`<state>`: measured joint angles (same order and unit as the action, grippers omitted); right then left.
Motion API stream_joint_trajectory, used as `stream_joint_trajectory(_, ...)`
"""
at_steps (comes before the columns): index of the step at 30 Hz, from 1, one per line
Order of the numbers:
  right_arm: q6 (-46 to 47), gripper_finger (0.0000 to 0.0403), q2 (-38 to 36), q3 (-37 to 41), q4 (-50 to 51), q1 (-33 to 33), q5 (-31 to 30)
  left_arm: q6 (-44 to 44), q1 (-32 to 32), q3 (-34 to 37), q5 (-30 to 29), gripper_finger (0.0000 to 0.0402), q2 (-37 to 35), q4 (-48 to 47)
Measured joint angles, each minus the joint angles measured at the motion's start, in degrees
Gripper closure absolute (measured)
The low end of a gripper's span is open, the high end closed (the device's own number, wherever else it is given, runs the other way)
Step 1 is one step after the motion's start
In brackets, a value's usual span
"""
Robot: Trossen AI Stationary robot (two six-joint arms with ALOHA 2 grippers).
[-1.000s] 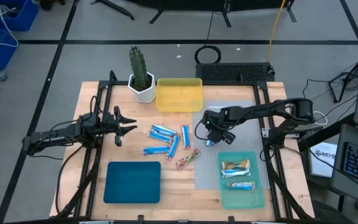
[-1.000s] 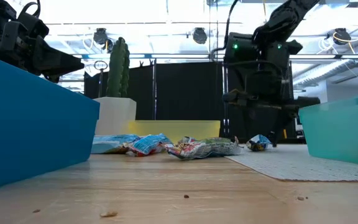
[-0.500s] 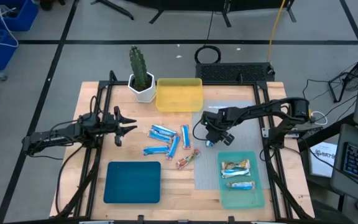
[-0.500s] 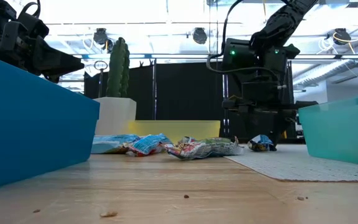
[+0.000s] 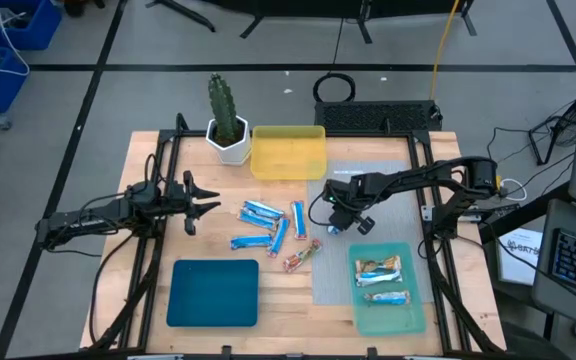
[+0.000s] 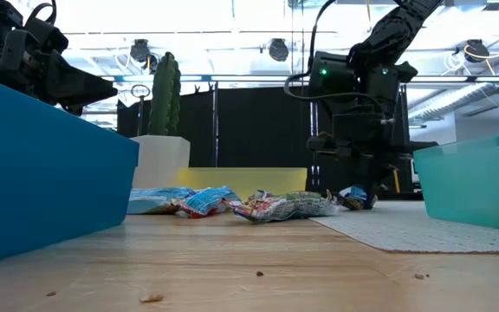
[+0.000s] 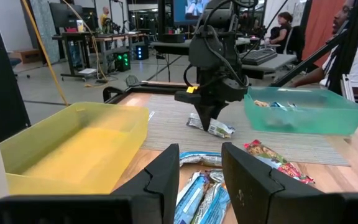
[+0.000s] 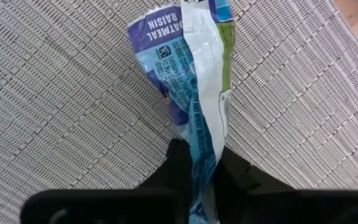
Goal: Pick and place Granola Bars by type
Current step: Put the blue granola bar into the yellow bin
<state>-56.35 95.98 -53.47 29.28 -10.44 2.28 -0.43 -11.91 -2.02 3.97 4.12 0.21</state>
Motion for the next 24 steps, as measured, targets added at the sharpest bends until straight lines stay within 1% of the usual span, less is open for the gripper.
stream_joint_trajectory(4,0.2,0.0383,0.0,0.0,0.0,0.0,-1.8,0.0,0.0,0.0,0.0,0.0277,0.0,0.0)
stream_joint_trajectory(8,1.6,0.0386,-2.1,-0.1,-0.4,0.1,-5.6,0.0,0.0,0.0,0.0,0.0277,0.0,0.0)
stream_joint_trajectory(13,4.8,0.0387,-7.9,-1.8,-0.2,0.9,-10.2,0.0,0.0,0.0,0.0,0.0277,0.0,0.0)
stream_joint_trajectory(16,6.1,0.0388,-10.9,-3.0,2.4,1.6,-10.8,0.0,0.0,0.0,0.0,0.0277,0.0,0.0)
stream_joint_trajectory(24,7.8,0.0388,-16.7,-8.9,8.3,4.1,-17.9,0.0,0.0,0.0,0.1,0.0277,0.0,0.0)
